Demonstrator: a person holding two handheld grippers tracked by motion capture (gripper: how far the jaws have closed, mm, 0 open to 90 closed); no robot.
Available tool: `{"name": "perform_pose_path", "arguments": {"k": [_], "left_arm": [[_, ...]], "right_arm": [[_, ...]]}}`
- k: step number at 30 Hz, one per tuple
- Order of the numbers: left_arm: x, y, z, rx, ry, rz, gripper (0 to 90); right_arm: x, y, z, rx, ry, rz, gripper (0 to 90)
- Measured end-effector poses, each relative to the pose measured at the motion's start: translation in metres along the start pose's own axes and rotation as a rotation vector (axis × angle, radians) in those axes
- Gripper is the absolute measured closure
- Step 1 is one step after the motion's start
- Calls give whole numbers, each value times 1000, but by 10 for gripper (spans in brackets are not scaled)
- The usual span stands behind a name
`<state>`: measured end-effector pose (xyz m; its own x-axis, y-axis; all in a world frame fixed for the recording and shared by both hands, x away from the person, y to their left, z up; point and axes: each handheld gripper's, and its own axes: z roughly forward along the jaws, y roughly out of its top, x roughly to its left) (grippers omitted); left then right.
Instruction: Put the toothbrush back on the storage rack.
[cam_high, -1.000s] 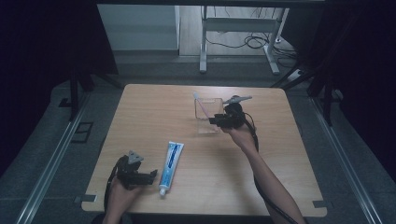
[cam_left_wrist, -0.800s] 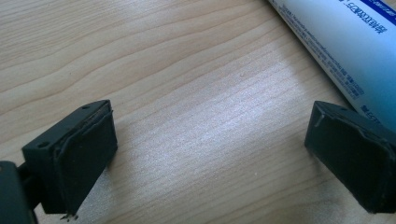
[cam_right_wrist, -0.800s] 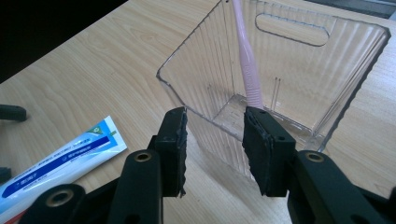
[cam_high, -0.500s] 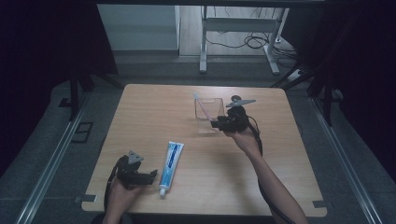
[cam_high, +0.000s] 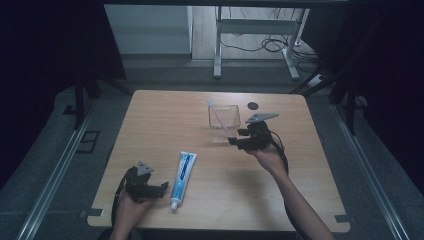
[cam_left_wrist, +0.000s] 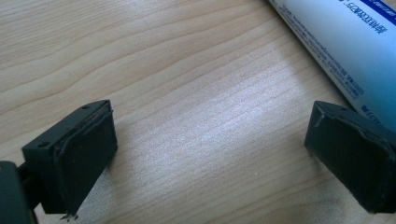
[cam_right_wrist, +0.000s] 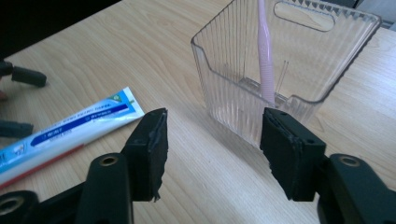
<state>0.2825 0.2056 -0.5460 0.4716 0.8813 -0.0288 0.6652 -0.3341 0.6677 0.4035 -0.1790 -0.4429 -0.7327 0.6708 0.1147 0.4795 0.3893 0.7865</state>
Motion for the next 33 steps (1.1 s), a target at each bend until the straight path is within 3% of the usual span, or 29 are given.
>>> {"name": "perform_pose_path", "arguments": {"k": [20,33], "left_arm": [[0,0,0,-1,0,0,23],[0,0,0,0,0,0,23]], "right_arm": [[19,-34,-29,31,-15,-90,165],[23,-64,-43,74,-42,-99,23]]}}
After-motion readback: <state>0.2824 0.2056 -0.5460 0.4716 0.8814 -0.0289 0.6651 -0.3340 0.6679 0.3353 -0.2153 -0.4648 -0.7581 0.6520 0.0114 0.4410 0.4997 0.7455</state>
